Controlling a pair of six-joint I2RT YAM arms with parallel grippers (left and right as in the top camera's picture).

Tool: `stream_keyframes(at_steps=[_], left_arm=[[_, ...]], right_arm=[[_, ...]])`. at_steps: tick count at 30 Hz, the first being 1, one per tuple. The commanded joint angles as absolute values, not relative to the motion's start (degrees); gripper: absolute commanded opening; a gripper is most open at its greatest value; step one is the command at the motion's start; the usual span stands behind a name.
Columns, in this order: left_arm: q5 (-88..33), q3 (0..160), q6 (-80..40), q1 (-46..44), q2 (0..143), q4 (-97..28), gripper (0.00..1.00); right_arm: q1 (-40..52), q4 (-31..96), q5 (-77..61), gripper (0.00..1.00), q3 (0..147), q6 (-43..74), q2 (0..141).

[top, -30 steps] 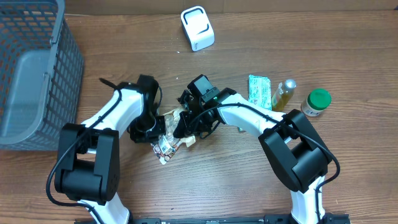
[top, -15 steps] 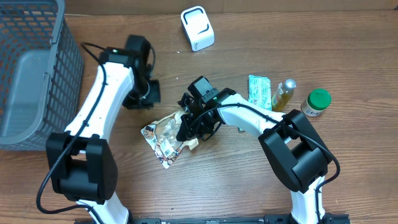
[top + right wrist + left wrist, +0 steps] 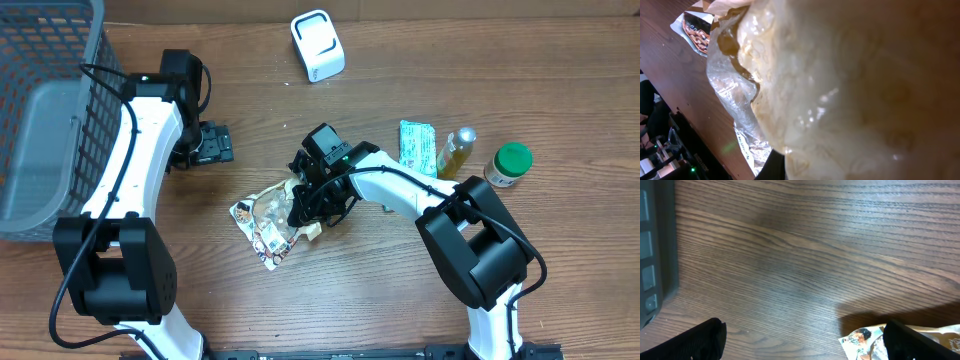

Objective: Scan the item barcode

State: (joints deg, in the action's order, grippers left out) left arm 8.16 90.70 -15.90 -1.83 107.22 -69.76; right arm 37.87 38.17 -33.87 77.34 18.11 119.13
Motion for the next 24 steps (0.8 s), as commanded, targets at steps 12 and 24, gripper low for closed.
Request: stream_keyframes(at_steps=[12, 24], left_arm=[[9.54, 91.64, -15.42, -1.63, 107.87, -69.63, 1.00], [9.54, 91.64, -15.42, -1.63, 107.87, -69.63, 0.99]], right_arm=[[37.47, 37.82, -30.96, 0.04, 77.54, 17.54, 117.75], [33.67, 53.25, -28.56, 0.04, 95.15, 8.03, 110.15]])
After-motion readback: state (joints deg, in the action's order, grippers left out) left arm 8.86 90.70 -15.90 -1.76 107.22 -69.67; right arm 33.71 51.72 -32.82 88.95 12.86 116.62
